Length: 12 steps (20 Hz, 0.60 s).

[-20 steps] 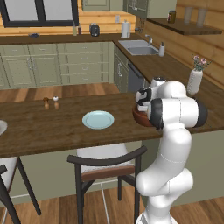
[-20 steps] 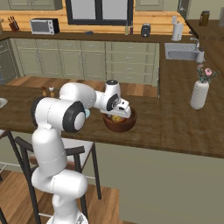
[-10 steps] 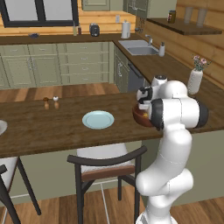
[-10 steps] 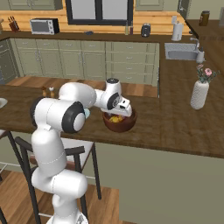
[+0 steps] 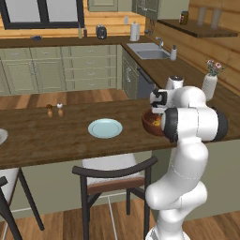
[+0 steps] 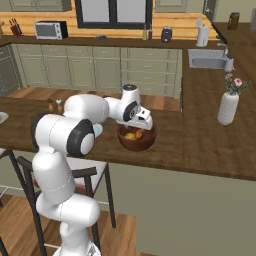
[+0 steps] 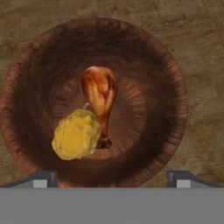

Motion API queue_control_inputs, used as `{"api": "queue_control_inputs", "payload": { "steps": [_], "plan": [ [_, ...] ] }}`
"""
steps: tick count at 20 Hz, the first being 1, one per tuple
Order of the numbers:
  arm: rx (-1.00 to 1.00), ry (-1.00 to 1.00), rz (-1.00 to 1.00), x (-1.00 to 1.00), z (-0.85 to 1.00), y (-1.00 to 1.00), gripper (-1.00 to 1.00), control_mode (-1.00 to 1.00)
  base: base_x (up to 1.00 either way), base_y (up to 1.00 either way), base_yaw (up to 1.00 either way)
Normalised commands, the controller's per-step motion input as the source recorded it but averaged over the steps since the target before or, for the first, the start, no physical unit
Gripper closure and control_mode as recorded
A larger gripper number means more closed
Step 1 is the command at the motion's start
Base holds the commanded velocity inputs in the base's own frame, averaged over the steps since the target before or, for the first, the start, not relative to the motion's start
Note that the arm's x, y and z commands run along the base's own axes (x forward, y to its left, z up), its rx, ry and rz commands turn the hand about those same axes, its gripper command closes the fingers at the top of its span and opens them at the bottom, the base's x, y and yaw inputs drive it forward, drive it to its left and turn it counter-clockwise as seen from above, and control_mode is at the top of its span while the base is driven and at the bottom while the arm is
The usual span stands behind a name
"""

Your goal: Pick the chicken drumstick and squash from their plates and place them in the bowl. Then put the bowl in the fridge.

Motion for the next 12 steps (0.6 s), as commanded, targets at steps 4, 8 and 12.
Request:
{"api": "queue_control_inputs", "payload": {
  "steps": [4, 8, 12],
  "plan": [
    [0.04, 0.00, -0.13, 0.00, 0.00, -0.63, -1.00, -1.00, 0.00, 0.00, 0.00],
    [0.07, 0.00, -0.12, 0.00, -0.01, -0.54, -1.00, -1.00, 0.00, 0.00, 0.00],
    [0.05, 0.04, -0.06, 0.00, -0.13, -0.28, -1.00, -1.00, 0.00, 0.00, 0.00]
  ]
}}
